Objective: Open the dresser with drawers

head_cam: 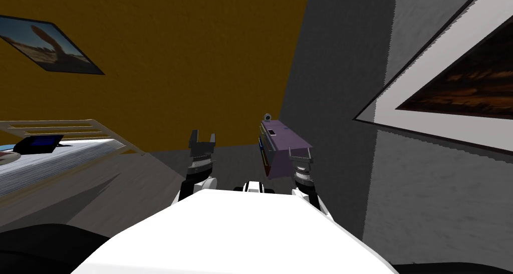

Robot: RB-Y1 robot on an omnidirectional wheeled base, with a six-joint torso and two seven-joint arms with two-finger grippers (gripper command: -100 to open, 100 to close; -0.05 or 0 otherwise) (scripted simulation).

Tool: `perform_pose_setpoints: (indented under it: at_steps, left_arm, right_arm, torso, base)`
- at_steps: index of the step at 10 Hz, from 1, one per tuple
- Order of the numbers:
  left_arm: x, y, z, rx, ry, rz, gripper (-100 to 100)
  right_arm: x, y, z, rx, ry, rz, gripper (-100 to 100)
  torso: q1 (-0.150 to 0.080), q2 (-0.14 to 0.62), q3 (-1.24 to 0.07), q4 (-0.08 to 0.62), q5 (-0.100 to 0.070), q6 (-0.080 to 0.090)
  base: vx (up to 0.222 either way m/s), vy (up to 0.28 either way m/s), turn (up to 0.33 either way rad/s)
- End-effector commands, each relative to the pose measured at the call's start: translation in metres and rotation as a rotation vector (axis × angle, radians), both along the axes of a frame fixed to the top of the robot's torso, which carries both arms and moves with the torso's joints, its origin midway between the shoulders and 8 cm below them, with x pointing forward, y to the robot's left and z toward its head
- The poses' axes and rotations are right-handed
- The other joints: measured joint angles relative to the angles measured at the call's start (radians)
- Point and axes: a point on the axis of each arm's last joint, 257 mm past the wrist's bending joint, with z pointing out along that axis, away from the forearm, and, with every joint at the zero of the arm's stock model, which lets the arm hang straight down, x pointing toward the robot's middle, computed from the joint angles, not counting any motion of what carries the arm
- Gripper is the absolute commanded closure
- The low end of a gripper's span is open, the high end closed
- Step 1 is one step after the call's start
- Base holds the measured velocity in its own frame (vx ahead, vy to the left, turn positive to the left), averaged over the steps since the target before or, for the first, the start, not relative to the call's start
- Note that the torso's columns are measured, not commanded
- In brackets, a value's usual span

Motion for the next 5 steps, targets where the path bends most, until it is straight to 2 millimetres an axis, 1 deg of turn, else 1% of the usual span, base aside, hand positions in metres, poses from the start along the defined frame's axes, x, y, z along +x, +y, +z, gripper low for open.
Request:
perform_pose_setpoints:
  at_steps: [1,3,4,5]
  left_arm:
    - [0.000,0.000,0.000,0.000,0.000,0.000,0]
    - [0.000,0.000,0.000,0.000,0.000,0.000,0]
    - [0.000,0.000,0.000,0.000,0.000,0.000,0]
    - [0.000,0.000,0.000,0.000,0.000,0.000,0]
  right_arm:
    - [0.001,-0.004,-0.021,0.079,0.029,0.050,-100]
    - [0.001,-0.004,-0.021,0.106,0.029,0.073,-100]
    - [0.001,-0.006,-0.036,0.161,0.042,0.102,-100]
    - [0.002,-0.007,-0.043,0.181,0.057,0.114,-100]
  torso:
    - [0.001,-0.002,-0.001,0.000,0.000,0.000]
    - [0.000,-0.001,-0.001,0.000,0.000,0.000]
    - [0.000,0.000,0.000,0.000,0.000,0.000]
    - [0.001,-0.002,-0.001,0.000,0.000,-0.001]
  base:
    - [0.036,0.016,0.061]
    - [0.013,0.006,-0.011]
    - [0.033,0.017,0.104]
    - [0.042,0.013,0.056]
